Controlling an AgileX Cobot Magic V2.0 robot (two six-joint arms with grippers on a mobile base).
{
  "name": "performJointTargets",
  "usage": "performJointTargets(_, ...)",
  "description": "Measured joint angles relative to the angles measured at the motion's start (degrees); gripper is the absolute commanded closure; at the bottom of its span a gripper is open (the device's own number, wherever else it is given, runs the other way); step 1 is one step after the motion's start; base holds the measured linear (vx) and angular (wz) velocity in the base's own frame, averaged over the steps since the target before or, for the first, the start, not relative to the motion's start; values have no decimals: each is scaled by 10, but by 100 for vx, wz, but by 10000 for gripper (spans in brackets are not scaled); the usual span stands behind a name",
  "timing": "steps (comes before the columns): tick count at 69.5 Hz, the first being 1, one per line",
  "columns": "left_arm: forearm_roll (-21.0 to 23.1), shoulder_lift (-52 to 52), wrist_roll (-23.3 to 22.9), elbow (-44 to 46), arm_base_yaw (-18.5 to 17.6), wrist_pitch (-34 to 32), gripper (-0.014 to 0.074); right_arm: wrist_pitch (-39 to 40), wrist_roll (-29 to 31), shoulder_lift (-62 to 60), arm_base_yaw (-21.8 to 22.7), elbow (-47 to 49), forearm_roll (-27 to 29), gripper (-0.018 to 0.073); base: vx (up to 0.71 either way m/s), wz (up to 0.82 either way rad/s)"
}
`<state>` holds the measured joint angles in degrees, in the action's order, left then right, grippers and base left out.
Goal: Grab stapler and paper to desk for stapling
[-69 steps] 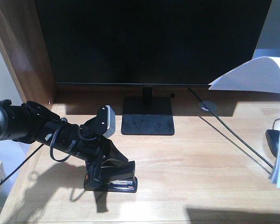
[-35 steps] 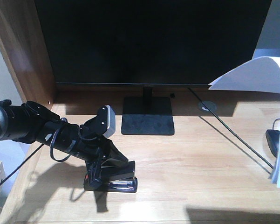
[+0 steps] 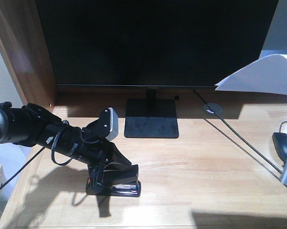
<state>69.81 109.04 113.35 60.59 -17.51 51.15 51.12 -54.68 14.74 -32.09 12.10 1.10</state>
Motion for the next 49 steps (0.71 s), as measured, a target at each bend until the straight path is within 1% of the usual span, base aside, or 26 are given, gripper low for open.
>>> performJointTargets(16,0,0,0,0,0,0,603,-2,2,0,0,0,26,565,0,0)
performJointTargets(25,0,0,0,0,0,0,603,-15,4,9,0,0,30,563,0,0)
performJointTargets(41,0,0,0,0,0,0,603,-26,2,70,0,0,41,562,0,0)
performJointTargets(49,0,0,0,0,0,0,603,-5,2,110,0,0,55,562,0,0)
